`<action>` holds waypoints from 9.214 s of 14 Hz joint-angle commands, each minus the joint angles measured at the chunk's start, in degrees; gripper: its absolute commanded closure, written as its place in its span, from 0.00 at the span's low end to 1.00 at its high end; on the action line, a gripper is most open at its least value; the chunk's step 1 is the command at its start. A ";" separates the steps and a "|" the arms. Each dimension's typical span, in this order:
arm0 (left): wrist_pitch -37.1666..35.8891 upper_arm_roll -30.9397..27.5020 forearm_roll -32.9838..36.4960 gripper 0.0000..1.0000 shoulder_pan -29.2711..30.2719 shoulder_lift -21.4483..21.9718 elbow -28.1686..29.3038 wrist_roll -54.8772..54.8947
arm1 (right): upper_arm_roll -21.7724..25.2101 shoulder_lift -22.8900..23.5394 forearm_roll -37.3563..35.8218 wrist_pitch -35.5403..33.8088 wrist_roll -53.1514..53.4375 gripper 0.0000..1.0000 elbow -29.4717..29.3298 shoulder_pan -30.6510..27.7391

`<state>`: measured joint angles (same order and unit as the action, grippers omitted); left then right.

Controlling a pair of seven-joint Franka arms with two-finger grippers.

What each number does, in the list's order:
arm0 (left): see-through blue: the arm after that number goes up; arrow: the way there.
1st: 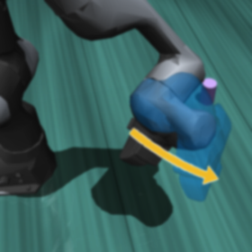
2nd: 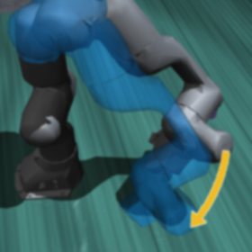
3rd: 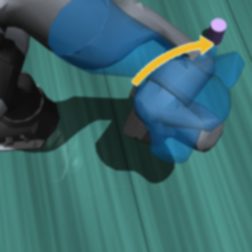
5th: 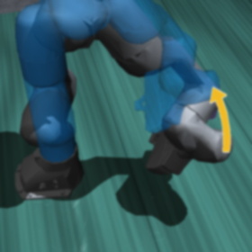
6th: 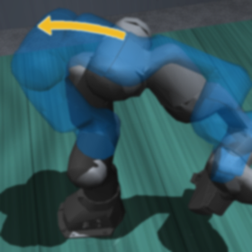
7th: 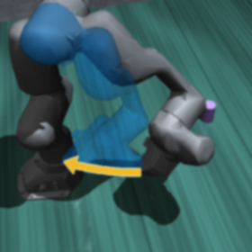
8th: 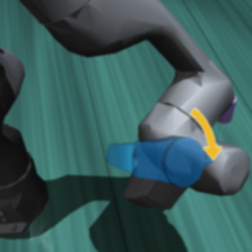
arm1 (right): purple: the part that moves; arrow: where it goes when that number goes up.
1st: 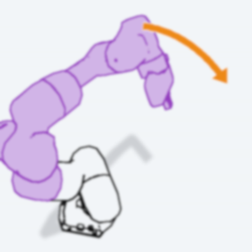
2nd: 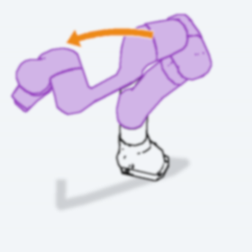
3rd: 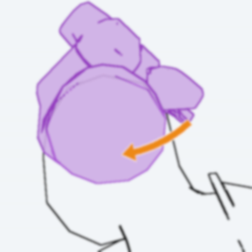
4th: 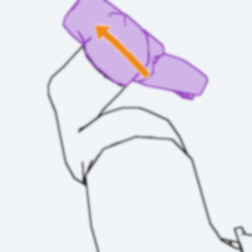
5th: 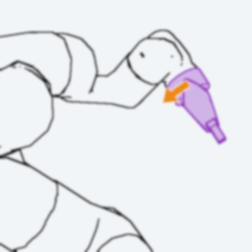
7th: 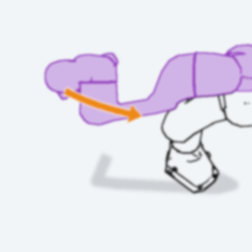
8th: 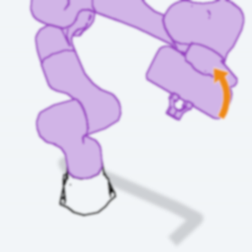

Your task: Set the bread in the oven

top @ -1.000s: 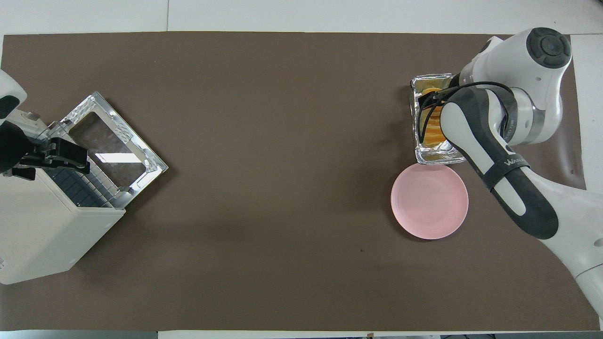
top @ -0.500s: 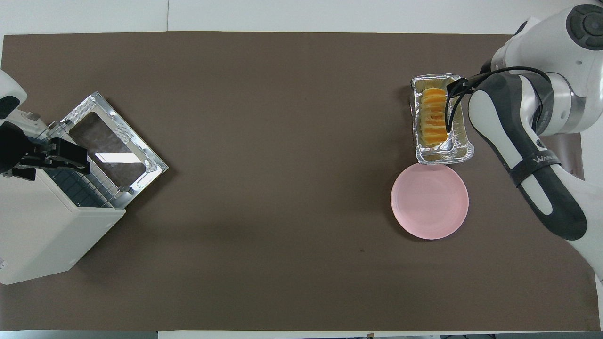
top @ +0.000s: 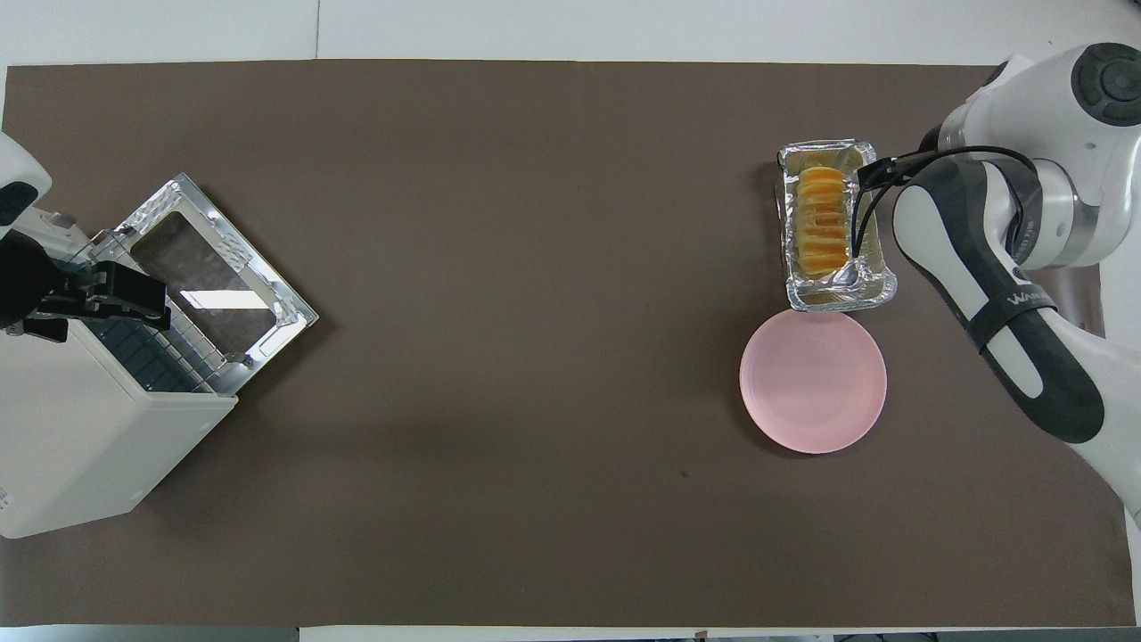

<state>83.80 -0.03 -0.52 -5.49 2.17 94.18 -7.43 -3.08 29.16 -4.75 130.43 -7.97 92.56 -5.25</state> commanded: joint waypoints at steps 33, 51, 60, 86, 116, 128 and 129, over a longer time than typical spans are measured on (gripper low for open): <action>0.31 0.20 -0.71 0.00 0.65 1.61 1.71 0.13 | -4.48 -5.34 3.79 -23.38 18.57 1.00 -12.93 10.41; -0.22 0.64 -0.71 0.00 -0.31 1.61 1.71 0.31 | -4.48 -0.06 4.23 0.43 42.87 1.00 1.38 32.67; 1.36 1.52 -0.80 0.00 -1.80 1.61 1.71 0.48 | -4.48 -1.47 3.70 5.80 46.63 0.00 7.37 33.73; 41.79 2.05 -3.79 0.16 -36.96 -25.10 6.37 -39.59 | -3.87 -24.48 3.52 -26.61 11.33 0.00 -0.54 2.54; 20.78 -16.76 -2.47 1.00 -23.00 -19.66 -0.67 -46.10 | -1.85 -34.96 7.04 -48.69 4.37 0.00 0.43 -1.08; 22.19 -16.94 3.95 1.00 -10.51 -18.34 3.19 -30.36 | -2.02 -35.66 6.69 -48.61 4.55 0.00 0.78 -0.81; 22.11 -16.94 4.04 1.00 -10.51 -17.99 4.33 -30.54 | -2.02 -35.66 6.69 -48.61 4.55 0.00 0.78 -0.81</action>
<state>105.94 -17.13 2.05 -16.01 -18.10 95.02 -38.34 -4.83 -5.62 1.16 82.51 -1.78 92.83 -5.40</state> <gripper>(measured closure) 0.982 0.000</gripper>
